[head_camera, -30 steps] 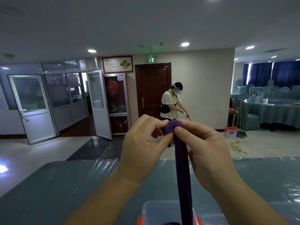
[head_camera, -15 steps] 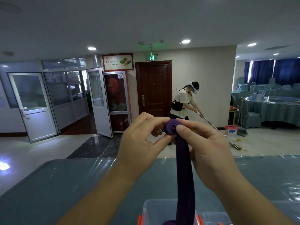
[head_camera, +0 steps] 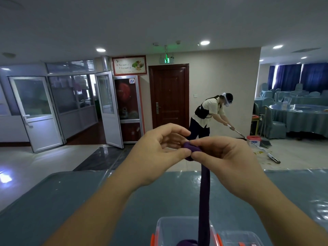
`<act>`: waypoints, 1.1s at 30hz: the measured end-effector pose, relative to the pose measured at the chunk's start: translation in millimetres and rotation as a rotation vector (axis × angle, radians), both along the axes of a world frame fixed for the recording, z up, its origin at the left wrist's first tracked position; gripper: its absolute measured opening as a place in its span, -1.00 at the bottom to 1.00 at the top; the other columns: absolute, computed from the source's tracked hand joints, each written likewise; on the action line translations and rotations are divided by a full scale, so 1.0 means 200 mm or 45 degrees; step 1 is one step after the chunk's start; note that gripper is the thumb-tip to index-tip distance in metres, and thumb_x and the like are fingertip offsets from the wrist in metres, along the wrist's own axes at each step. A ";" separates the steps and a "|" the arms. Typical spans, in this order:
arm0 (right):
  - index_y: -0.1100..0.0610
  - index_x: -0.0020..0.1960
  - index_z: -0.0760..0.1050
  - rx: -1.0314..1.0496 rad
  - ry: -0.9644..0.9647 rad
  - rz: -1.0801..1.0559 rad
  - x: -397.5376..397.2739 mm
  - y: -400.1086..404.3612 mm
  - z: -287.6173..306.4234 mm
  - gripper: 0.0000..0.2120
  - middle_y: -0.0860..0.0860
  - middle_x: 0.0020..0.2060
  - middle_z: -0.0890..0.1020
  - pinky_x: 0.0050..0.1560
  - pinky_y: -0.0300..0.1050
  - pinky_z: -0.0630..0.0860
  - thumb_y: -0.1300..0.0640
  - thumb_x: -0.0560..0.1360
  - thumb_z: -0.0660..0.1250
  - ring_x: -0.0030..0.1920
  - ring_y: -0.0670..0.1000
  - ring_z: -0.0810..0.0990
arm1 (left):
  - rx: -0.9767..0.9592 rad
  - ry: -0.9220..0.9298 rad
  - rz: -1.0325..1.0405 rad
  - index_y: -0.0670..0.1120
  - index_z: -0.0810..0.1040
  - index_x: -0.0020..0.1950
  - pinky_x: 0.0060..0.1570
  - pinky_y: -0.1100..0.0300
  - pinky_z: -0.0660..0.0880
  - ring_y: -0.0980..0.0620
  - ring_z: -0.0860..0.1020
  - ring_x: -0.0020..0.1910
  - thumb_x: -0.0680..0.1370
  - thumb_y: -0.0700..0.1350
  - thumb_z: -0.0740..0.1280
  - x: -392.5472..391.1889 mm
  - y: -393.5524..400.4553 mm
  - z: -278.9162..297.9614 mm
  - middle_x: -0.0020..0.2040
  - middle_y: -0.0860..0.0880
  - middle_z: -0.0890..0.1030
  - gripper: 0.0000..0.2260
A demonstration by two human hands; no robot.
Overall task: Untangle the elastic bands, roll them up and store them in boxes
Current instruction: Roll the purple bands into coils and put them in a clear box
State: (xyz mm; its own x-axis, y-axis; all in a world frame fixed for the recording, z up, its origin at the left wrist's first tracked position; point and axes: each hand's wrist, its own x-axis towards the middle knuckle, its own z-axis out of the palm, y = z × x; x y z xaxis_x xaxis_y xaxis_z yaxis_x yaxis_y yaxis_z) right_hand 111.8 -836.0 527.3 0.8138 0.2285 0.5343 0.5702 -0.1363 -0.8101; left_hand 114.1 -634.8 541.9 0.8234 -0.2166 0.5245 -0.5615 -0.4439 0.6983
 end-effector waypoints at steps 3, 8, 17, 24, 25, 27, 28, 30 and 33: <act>0.04 0.06 0.64 0.039 0.007 -0.001 0.01 0.00 -0.01 -0.73 -0.08 -0.12 0.79 -0.02 -0.26 0.67 0.28 0.42 0.54 -0.09 -0.08 0.78 | 0.070 0.016 -0.022 0.16 0.64 0.23 0.15 0.10 0.65 0.11 0.70 0.08 0.57 -0.14 0.49 0.00 0.01 0.00 0.06 0.11 0.71 -0.71; 0.00 -0.01 0.72 0.345 -0.057 -0.062 0.03 0.04 -0.04 -0.76 -0.06 -0.14 0.79 0.03 -0.22 0.68 0.09 0.31 0.51 -0.07 -0.04 0.77 | -0.231 0.030 0.006 0.06 0.64 0.26 0.09 0.30 0.62 0.15 0.69 0.09 0.60 -0.22 0.44 0.00 -0.05 -0.02 0.08 0.04 0.71 -0.72; -0.13 0.08 0.73 -0.200 -0.112 -0.114 0.05 -0.02 -0.01 -0.76 -0.25 -0.11 0.76 0.08 -0.27 0.64 0.16 0.50 0.49 -0.03 -0.20 0.73 | -0.070 0.234 0.011 0.11 0.67 0.26 0.02 0.35 0.61 0.23 0.70 0.05 0.61 -0.07 0.44 0.01 -0.04 -0.05 0.06 0.17 0.74 -0.77; 0.01 -0.02 0.71 0.127 -0.130 -0.141 0.06 0.00 -0.03 -0.81 -0.09 -0.16 0.78 -0.04 -0.25 0.67 0.14 0.37 0.57 -0.11 -0.07 0.76 | -0.324 0.324 -0.134 -0.05 0.70 0.21 0.16 0.16 0.63 0.03 0.72 0.11 0.62 -0.17 0.41 0.03 -0.01 -0.03 0.07 -0.03 0.76 -0.82; -0.02 -0.01 0.72 0.191 -0.131 -0.125 0.06 0.01 -0.03 -0.80 -0.11 -0.15 0.78 -0.04 -0.29 0.65 0.14 0.38 0.55 -0.09 -0.09 0.76 | -0.484 0.375 -0.179 -0.11 0.68 0.22 0.16 0.18 0.63 0.01 0.72 0.13 0.62 -0.20 0.39 0.03 -0.04 -0.05 0.08 -0.07 0.76 -0.80; -0.08 0.04 0.71 0.243 -0.117 -0.098 0.07 0.02 -0.03 -0.75 -0.14 -0.12 0.78 0.02 -0.29 0.64 0.19 0.42 0.54 -0.04 -0.11 0.76 | -0.728 0.457 -0.233 -0.18 0.65 0.25 0.17 0.19 0.62 -0.04 0.71 0.15 0.61 -0.23 0.37 0.03 -0.07 -0.07 0.10 -0.13 0.75 -0.78; -0.09 0.05 0.72 0.228 -0.104 -0.100 0.07 0.02 -0.03 -0.74 -0.14 -0.10 0.78 0.05 -0.25 0.65 0.21 0.44 0.53 -0.02 -0.10 0.76 | -0.768 0.480 -0.234 -0.18 0.65 0.25 0.17 0.18 0.63 -0.04 0.71 0.15 0.61 -0.23 0.38 0.04 -0.08 -0.07 0.11 -0.13 0.75 -0.78; -0.08 0.06 0.73 0.100 -0.086 -0.099 0.08 -0.01 0.00 -0.75 -0.15 -0.10 0.78 0.06 -0.22 0.66 0.22 0.46 0.52 -0.03 -0.12 0.75 | -0.637 0.469 -0.183 -0.13 0.66 0.23 0.14 0.18 0.64 -0.01 0.72 0.13 0.61 -0.21 0.41 0.04 -0.06 -0.07 0.10 -0.10 0.75 -0.80; -0.17 0.04 0.72 -0.250 -0.135 -0.086 0.07 -0.04 0.03 -0.75 -0.23 -0.15 0.76 -0.01 -0.32 0.63 0.17 0.49 0.51 -0.09 -0.16 0.73 | -0.120 0.317 -0.023 0.04 0.71 0.16 0.10 0.20 0.65 0.10 0.71 0.06 0.58 -0.10 0.48 0.04 0.00 -0.02 0.03 0.05 0.75 -0.83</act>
State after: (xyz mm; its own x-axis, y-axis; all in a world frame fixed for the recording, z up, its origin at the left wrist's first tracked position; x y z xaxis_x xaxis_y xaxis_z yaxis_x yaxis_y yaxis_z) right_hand 125.2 -843.4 532.7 0.7726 0.2837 0.5681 0.6348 -0.3264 -0.7004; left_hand 122.1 -635.6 537.3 0.9261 -0.1923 0.3247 -0.3744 -0.3615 0.8539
